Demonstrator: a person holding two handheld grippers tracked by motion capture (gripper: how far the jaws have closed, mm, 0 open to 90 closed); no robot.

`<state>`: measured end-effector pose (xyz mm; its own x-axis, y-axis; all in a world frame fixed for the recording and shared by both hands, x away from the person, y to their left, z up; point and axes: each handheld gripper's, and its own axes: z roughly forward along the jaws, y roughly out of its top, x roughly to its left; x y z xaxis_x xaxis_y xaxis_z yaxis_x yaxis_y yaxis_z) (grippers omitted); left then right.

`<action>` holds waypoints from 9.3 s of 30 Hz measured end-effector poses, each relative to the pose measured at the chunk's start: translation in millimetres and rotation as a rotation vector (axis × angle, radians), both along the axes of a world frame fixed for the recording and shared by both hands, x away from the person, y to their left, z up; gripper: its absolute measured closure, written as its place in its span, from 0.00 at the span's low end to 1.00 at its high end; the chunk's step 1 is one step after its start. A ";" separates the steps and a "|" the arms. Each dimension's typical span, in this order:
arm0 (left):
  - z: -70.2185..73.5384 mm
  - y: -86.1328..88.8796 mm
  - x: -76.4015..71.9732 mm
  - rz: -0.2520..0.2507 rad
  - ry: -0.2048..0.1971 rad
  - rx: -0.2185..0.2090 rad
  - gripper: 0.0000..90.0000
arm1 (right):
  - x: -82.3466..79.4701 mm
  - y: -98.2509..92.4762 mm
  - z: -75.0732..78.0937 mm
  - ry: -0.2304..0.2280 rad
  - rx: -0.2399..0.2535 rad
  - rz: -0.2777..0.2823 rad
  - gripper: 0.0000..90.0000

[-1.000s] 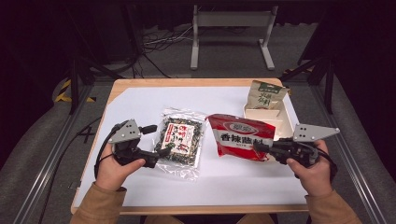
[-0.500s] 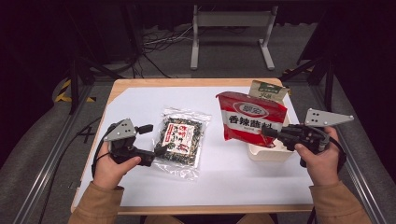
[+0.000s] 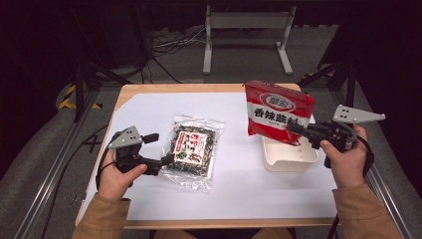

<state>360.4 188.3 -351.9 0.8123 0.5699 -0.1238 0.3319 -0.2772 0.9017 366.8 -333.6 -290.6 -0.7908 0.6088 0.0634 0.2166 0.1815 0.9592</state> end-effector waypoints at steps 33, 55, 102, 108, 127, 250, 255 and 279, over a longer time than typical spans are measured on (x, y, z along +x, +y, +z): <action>-14.4 18.8 -6.0 0.064 0.039 0.026 0.09 | 57.6 -37.3 -20.9 0.052 -0.021 -0.138 0.98; -17.7 17.5 -3.8 0.051 0.059 0.035 0.08 | 88.4 -38.0 -45.4 0.091 -0.084 -0.172 0.98; -21.1 9.7 0.5 0.020 0.075 0.046 0.08 | 99.7 -35.3 -95.5 0.066 -0.318 -0.321 0.97; -22.2 8.8 1.8 0.023 0.087 0.043 0.08 | 99.6 -35.1 -95.4 0.105 -0.324 -0.350 0.85; -25.3 5.3 10.1 0.046 0.054 0.066 0.03 | 74.4 -44.4 -75.3 0.096 -0.193 -0.386 0.31; -97.7 -3.3 82.5 0.162 0.496 0.036 0.57 | -46.2 86.7 -98.4 0.040 -0.290 0.022 0.38; -94.6 -5.5 79.1 0.167 0.460 0.050 0.70 | -45.9 87.4 -98.6 0.043 -0.289 0.023 0.38; -55.6 -12.2 52.4 0.096 0.314 -0.083 0.91 | -48.7 88.0 -99.6 0.138 -0.170 -0.004 0.46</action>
<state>412.8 176.1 -407.5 0.6699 0.6195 -0.4092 0.6184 -0.1606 0.7693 318.1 -245.6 -390.2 -0.7793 0.6230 0.0672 0.3449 0.3369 0.8761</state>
